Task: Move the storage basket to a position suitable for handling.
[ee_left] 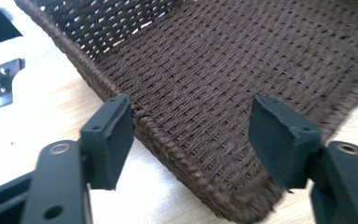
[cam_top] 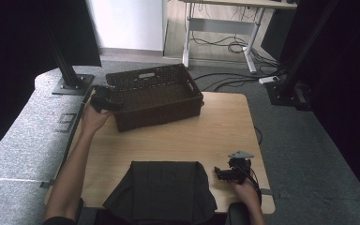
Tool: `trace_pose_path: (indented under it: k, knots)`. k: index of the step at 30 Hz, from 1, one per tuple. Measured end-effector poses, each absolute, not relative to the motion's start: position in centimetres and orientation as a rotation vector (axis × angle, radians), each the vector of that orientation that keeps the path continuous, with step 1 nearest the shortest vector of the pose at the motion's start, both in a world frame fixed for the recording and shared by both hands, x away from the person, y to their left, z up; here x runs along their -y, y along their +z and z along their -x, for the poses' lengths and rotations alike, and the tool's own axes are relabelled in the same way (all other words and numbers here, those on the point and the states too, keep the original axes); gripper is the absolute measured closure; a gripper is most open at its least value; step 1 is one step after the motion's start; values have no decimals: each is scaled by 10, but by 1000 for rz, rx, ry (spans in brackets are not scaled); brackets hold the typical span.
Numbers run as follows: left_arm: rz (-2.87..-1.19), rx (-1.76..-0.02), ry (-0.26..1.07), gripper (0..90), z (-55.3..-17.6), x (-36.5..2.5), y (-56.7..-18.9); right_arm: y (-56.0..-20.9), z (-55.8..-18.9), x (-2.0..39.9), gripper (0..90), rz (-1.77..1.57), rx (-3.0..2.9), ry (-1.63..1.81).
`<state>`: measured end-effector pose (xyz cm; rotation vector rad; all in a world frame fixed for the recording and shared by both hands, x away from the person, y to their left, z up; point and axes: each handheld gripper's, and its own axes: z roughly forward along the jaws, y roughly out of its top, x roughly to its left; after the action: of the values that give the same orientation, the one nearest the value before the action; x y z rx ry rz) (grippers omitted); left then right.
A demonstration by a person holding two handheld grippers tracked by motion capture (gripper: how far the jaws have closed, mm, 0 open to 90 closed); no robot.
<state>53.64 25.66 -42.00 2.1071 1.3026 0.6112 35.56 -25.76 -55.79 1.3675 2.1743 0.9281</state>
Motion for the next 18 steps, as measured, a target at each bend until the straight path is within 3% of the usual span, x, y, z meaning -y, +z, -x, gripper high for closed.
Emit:
trace_pose_path:
  k: [7,12,18]
  knots:
    - [-2115,-1365,636,335,-546,-256,-433,-558,-356,258,0,-1368,-2174,928]
    - [-2077,-1391,672,407,-546,-258,-436,-558,-356,258,0,-1367,-2174,928]
    - [-2072,-1453,652,402,-551,-264,-446,-558,-356,258,0,-1368,-2174,928]
